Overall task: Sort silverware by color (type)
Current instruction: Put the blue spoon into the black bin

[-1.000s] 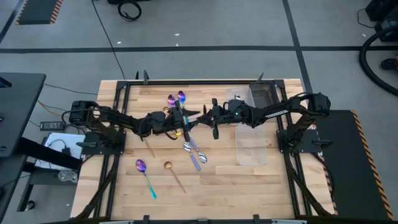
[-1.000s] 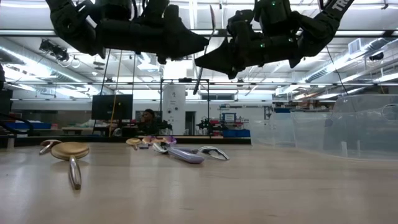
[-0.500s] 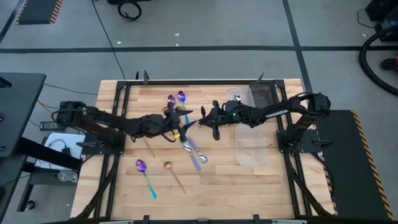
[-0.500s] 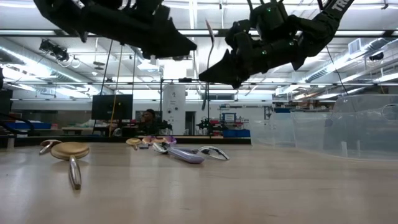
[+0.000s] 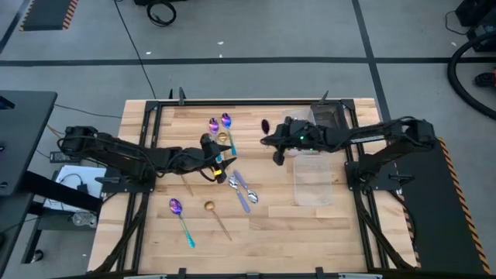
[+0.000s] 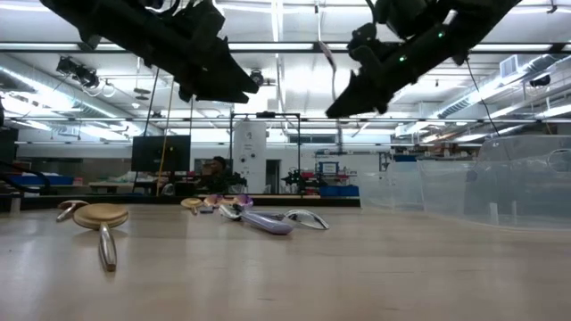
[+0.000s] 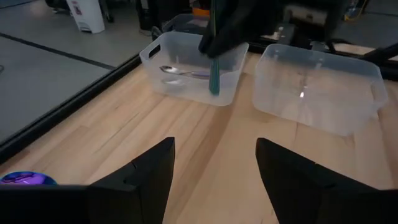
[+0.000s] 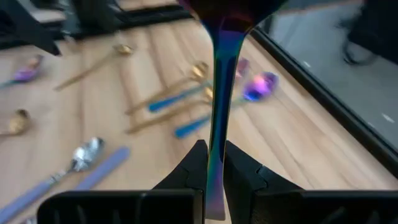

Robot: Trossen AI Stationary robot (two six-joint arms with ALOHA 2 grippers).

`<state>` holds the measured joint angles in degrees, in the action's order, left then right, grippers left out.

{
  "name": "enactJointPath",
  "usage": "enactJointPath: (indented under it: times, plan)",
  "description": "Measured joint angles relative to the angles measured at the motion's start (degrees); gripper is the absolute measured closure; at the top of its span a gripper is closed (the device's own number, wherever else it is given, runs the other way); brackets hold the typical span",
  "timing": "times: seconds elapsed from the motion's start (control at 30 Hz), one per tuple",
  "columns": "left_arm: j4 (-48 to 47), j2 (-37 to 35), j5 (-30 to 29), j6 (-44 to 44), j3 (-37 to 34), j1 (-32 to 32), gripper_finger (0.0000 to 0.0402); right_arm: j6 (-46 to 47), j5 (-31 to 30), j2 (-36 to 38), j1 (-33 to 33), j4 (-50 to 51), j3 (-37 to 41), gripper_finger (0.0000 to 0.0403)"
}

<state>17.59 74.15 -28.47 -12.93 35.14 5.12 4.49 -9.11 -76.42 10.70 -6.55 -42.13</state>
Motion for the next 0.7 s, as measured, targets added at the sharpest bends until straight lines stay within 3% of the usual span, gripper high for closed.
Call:
enactJointPath:
  times: [0.3,0.7]
  plan:
    - [-0.92,0.0,0.44,-1.11,0.0,0.02,0.017,4.87,-9.69,5.61,2.92,28.86,-8.3,0.0364]
    - [-6.55,0.07,0.63,-1.42,0.0,1.7,0.017,6.97,-10.77,5.59,13.66,46.16,-12.24,0.0364]
